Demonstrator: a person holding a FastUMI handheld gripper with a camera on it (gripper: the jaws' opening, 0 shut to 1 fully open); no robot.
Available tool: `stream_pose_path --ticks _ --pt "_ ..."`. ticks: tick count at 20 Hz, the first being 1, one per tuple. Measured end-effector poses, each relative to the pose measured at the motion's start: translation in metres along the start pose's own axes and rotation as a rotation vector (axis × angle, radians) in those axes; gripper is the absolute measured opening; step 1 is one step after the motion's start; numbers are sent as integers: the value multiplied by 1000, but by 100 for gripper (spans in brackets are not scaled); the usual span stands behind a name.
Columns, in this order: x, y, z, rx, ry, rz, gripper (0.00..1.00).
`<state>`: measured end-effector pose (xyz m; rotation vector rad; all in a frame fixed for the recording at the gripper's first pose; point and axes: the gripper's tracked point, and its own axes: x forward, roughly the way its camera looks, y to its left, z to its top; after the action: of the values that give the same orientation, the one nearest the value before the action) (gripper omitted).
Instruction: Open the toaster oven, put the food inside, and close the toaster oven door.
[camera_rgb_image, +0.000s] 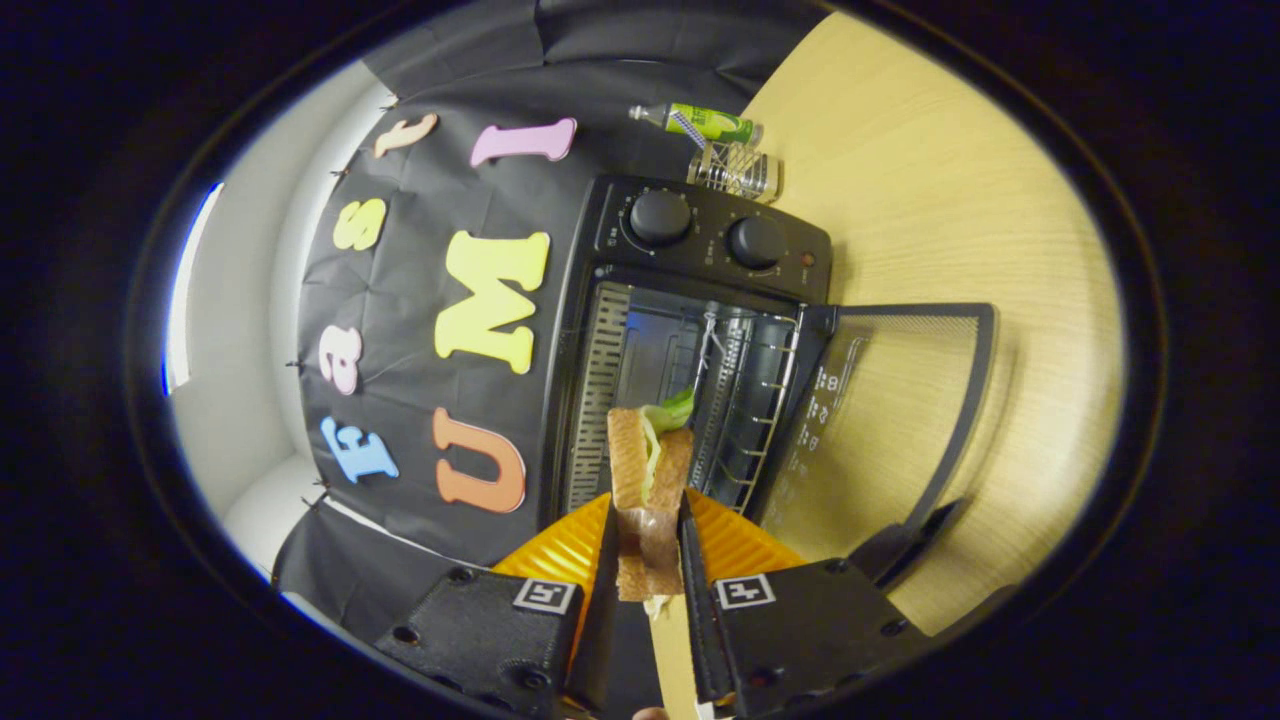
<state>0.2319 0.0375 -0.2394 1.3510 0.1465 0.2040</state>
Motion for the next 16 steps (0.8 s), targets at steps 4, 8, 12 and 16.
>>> stream_pose_path --ticks 4,8,12,16 --pt "49 3 4 -66 -30 -33 37" --pt "79 5 6 -93 -32 -63 37" --pt "93 6 6 -96 -31 -77 38" --pt "107 -25 -15 -152 10 -128 38"
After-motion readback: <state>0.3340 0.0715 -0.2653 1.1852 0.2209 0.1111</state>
